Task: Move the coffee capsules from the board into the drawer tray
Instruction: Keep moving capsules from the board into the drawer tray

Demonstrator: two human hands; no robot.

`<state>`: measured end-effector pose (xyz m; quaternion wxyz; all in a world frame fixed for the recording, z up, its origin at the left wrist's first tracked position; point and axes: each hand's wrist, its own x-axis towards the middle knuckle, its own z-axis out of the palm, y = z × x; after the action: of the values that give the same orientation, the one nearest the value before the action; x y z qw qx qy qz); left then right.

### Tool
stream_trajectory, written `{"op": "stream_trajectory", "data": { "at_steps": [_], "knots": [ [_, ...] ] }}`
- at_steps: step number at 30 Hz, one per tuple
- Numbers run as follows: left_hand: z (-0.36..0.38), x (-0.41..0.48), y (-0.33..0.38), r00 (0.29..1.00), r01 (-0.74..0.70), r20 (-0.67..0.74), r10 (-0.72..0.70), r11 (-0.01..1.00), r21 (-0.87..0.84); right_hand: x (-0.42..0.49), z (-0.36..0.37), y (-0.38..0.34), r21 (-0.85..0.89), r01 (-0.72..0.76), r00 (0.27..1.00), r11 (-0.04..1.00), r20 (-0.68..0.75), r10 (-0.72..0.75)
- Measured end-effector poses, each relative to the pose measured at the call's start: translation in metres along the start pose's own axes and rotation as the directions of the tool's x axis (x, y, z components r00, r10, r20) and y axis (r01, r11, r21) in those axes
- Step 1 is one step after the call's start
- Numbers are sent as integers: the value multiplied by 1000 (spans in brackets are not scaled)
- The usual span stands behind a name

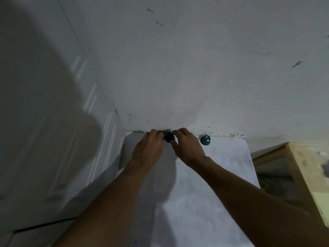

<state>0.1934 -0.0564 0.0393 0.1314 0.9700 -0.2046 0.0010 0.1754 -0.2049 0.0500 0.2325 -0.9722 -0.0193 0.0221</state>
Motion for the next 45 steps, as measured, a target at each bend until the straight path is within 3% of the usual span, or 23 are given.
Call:
{"op": "stream_trajectory", "data": {
  "at_steps": [8,15,22,29,34,41,45],
  "knots": [
    [24,22,-15,997,-5,74,5,1000,3,27,27,10,21,3,1000,1000,-2,-3],
    [41,29,-21,1000,-31,-2,31,999,-33,32,39,20,41,-8,1000,999,-7,9],
    [46,25,-25,997,25,-59,-39,975,-221,33,53,23,9,14,998,1000,-67,-13],
    [38,19,-24,992,127,54,-117,953,-274,29,52,17,65,-15,995,998,-99,21],
    [39,20,-23,987,158,14,-160,944,-290,21,48,19,46,-40,998,998,-40,42],
    [35,14,-20,977,213,66,-202,939,-270,12,41,20,102,-71,996,992,52,66],
    [20,6,-11,978,210,44,-205,940,-268,0,30,17,99,-29,999,995,19,27]
  ]
}}
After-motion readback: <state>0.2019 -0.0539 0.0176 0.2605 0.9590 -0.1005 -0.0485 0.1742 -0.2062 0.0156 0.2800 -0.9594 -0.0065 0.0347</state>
